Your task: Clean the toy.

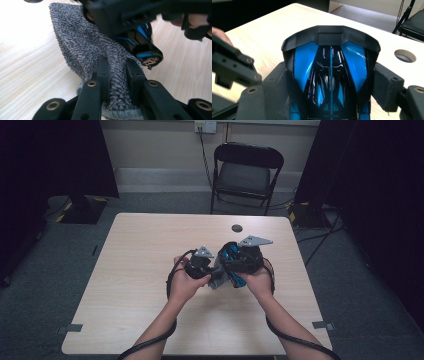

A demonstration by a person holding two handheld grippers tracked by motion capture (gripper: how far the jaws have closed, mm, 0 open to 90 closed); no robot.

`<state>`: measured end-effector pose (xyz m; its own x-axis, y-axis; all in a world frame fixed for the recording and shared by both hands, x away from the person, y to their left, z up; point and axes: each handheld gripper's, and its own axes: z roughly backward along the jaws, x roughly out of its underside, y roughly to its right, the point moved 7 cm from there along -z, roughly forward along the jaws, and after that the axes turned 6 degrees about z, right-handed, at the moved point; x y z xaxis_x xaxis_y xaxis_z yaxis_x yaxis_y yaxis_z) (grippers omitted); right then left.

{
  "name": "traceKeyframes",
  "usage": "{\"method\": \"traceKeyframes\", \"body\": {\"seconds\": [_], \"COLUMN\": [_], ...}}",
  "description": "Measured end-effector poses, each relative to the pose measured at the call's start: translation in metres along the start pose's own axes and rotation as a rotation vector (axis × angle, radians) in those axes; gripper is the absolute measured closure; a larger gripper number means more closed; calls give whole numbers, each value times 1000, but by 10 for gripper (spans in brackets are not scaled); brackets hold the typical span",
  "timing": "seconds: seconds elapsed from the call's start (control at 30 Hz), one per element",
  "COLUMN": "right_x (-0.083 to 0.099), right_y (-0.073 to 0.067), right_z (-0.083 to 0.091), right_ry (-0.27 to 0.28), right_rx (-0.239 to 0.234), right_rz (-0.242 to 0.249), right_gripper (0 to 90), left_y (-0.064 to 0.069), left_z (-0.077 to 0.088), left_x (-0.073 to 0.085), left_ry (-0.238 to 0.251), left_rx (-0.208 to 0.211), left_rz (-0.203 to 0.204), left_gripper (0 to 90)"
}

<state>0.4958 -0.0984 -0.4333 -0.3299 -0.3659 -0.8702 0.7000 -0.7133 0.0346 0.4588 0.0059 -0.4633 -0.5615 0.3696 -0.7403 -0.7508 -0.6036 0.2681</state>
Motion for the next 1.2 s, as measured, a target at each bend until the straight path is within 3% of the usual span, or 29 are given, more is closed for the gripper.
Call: {"method": "traceKeyframes", "body": {"seconds": [0.83,1.2], "right_x": [-8,-14], "right_y": [10,13], "right_z": [-1,-1], "right_ry": [-4,3], "right_rx": [5,5], "right_rz": [-34,-45], "right_gripper": [250,251], "left_y": [20,26], "left_z": [-19,-20], "left_x": [17,18], "left_ry": [-43,-55], "left_rx": [51,59], "left_rz": [-25,-45], "left_gripper": [760,760]}}
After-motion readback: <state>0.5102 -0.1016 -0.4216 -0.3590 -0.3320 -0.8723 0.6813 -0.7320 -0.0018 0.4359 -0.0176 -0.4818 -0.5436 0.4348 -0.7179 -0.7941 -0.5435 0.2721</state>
